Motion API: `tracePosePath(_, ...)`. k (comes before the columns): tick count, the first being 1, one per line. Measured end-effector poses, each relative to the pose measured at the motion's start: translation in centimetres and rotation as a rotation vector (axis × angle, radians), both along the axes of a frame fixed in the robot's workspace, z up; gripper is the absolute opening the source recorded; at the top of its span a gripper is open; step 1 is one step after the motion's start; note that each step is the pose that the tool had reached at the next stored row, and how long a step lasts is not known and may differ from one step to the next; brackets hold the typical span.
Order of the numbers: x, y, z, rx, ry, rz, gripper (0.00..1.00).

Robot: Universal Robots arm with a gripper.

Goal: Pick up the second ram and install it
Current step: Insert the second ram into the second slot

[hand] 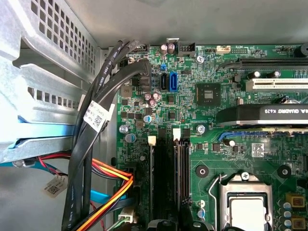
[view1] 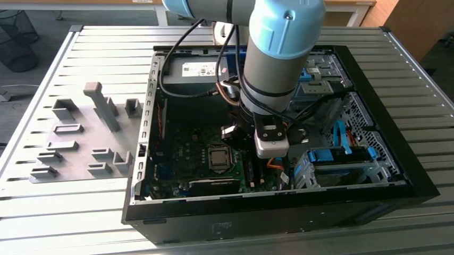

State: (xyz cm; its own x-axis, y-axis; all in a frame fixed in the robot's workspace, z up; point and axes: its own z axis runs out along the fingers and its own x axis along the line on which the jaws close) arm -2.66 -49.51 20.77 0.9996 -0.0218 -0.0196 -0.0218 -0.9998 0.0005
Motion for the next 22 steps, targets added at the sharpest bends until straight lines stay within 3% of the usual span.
tracePosePath(8, 0.0, 0.00, -0.03, 0.0003, 0.0000, 0.000, 0.15)
tracePosePath(9, 0.0, 0.00, -0.03, 0.0002, -0.0002, 0.000, 0.22)
tracePosePath(11, 0.0, 0.01, 0.00, 0.0004, -0.0001, 0.000, 0.22)
tracePosePath(19, 0.0, 0.00, 2.08, 0.0003, -0.0001, 0.000, 0.22)
tracePosePath(22, 0.0, 0.01, 2.17, 0.0004, -0.0001, 0.000, 0.22)
